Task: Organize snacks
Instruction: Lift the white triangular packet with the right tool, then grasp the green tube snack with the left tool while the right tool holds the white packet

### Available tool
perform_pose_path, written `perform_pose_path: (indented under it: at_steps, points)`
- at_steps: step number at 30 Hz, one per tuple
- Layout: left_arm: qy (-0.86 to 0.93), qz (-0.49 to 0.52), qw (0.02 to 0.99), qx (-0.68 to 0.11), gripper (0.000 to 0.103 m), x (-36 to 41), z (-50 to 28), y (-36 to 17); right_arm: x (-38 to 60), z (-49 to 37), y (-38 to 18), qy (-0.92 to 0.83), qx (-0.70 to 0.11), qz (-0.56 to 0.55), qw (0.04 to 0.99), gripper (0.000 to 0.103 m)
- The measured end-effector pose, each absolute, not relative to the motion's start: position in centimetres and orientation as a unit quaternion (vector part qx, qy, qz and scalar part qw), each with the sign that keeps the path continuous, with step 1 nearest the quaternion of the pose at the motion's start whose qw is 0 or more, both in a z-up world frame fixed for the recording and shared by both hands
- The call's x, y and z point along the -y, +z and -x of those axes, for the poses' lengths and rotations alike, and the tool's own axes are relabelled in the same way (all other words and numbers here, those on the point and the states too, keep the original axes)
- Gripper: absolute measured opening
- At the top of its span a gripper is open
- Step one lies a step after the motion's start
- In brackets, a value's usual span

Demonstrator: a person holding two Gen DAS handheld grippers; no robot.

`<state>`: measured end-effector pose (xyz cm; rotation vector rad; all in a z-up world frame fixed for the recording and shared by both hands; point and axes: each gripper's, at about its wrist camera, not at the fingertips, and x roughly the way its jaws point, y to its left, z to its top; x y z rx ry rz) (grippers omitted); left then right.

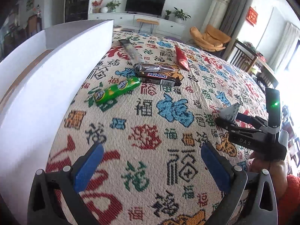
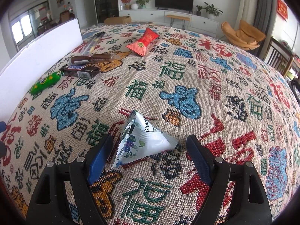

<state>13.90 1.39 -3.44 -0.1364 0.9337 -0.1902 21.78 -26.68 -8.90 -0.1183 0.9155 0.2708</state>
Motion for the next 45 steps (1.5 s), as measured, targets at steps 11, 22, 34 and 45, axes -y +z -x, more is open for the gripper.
perform_pose_path:
  at_steps: [11, 22, 34, 45]
  points:
    - [-0.074, -0.012, 0.858, -0.508, 0.098, -2.4, -26.5, -4.3, 26.7, -21.8, -8.9, 0.13, -0.44, 0.057, 0.887, 0.083]
    - [-0.099, 0.021, 0.845, -0.524, 0.023, -3.4, -23.3, -6.0, 26.7, -21.7, -8.9, 0.13, -0.44, 0.057, 0.887, 0.083]
    - [-0.06, -0.019, 0.864, -0.499, 0.071, -0.6, -19.0, -6.0, 26.8, -21.8, -8.9, 0.139, -0.44, 0.048, 0.886, 0.085]
    - [-0.082, 0.05, 0.863, -0.497, 0.023, -2.1, -15.0, -5.8, 28.0, -20.2, -7.1, 0.216, -0.443, 0.07, 0.867, 0.083]
